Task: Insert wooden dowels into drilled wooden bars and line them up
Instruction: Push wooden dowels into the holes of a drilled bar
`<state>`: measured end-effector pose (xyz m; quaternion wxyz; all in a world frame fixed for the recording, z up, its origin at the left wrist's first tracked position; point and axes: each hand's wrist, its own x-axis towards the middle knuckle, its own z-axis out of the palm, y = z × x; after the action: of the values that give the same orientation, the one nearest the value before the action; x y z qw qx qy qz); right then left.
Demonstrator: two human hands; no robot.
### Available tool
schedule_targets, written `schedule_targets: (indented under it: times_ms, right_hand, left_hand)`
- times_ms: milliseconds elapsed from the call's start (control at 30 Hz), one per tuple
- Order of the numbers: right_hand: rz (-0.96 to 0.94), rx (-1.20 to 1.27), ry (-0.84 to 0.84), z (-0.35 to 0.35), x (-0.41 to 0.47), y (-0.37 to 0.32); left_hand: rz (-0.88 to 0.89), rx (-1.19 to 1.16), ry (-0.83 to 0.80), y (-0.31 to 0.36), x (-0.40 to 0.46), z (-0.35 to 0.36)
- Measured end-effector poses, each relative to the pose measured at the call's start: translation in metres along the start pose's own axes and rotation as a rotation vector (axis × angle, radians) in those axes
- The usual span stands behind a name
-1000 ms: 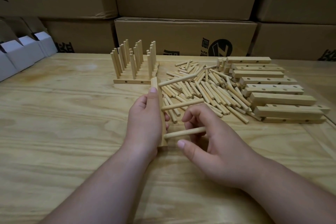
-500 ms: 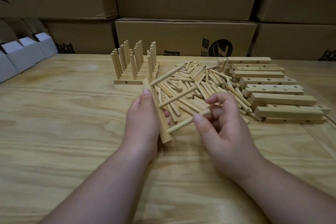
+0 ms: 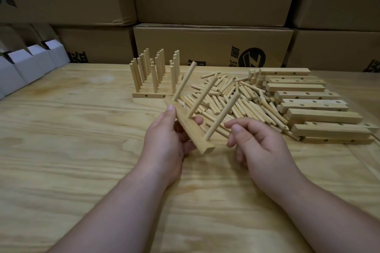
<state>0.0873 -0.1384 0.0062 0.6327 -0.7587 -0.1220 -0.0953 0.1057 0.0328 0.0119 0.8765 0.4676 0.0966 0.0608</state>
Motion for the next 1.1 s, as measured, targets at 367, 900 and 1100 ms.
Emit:
schedule_targets:
  times_ms: [367, 900, 1100]
  right_hand:
    - [-0.051, -0.020, 0.013, 0.000, 0.005, 0.009]
    - [-0.097, -0.256, -0.167, -0.012, 0.011, 0.012]
    - [-0.135, -0.285, -0.108, -0.012, 0.005, 0.004]
  left_hand:
    - [-0.324, -0.051, -0.295, 0.008, -0.005, -0.002]
    - [-0.591, 0.036, -0.609, 0.017, -0.007, -0.008]
    - [-0.577, -0.086, -0.492, 0.014, -0.007, -0.008]
